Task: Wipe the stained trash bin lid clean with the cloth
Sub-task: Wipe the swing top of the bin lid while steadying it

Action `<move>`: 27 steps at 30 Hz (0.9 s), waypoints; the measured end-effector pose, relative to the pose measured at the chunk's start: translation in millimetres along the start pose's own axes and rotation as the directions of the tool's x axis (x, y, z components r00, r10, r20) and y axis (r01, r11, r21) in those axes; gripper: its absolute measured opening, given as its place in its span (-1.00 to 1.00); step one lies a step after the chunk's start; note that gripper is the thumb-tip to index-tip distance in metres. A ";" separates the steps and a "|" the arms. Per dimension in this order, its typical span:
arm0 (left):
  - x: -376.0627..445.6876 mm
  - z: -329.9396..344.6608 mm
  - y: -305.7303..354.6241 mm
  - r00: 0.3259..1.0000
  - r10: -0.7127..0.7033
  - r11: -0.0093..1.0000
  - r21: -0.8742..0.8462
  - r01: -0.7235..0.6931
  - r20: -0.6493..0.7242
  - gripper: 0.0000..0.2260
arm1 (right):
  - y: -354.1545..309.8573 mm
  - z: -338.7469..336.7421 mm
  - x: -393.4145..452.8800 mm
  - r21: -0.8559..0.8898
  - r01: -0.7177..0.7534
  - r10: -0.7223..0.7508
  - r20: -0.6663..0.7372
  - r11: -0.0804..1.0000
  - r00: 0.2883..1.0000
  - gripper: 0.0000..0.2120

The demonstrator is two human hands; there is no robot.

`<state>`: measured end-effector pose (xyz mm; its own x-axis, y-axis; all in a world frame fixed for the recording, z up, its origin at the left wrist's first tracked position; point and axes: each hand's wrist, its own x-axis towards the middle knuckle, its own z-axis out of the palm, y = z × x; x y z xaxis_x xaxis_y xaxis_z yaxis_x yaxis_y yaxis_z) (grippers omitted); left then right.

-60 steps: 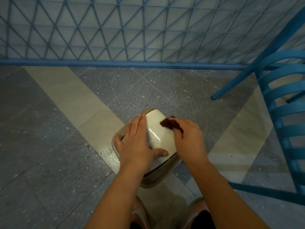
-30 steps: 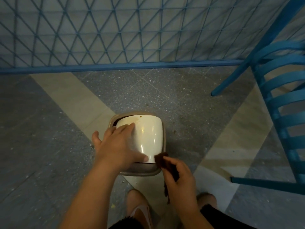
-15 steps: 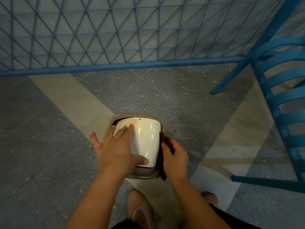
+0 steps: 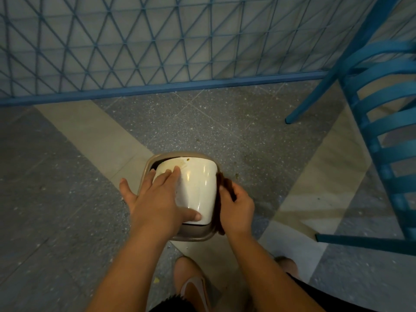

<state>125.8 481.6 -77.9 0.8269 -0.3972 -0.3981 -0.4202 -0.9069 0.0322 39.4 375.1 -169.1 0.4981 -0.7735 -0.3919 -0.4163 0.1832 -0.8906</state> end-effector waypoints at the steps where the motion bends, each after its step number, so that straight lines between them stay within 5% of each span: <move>1: -0.2 0.2 -0.1 1.000 0.002 1.000 -0.004 -0.002 -0.008 -0.04 | 6.5 -1.0 -3.7 -0.016 -0.029 0.028 -0.004 0.999 1.000 -0.82; 7: -0.1 1.3 -1.7 1.000 0.001 1.000 0.002 -0.001 -0.011 -0.04 | 24.1 -10.9 -66.1 0.044 -0.045 0.044 0.024 0.998 0.999 -0.73; 13: -0.4 1.5 -1.1 1.000 0.002 1.000 -0.021 -0.002 -0.011 -0.04 | -12.6 -4.1 -34.2 -0.141 0.404 -0.390 0.120 0.904 0.913 -0.70; 18: 0.1 2.4 -0.3 1.000 -0.002 1.000 -0.025 0.002 -0.014 -0.04 | -41.1 15.6 15.0 -0.239 0.421 -0.399 0.136 0.875 0.907 -0.68; 24: -0.1 5.2 -3.9 0.996 0.039 0.999 -0.031 -0.042 -0.084 -0.18 | 4.1 -16.7 -49.8 -0.261 0.690 -0.606 0.338 0.675 0.720 -0.67; 27: -0.5 -0.7 -9.2 0.998 0.063 0.998 -0.014 -0.063 0.029 -0.03 | -4.7 -13.4 -28.4 -0.304 0.671 -0.578 0.346 0.676 0.739 -0.67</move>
<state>129.6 490.0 -77.4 0.7875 -0.4495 -0.4216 -0.4659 -0.8821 0.0701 17.0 388.0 -150.7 0.8718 -0.4679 0.1453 -0.1787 -0.5798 -0.7949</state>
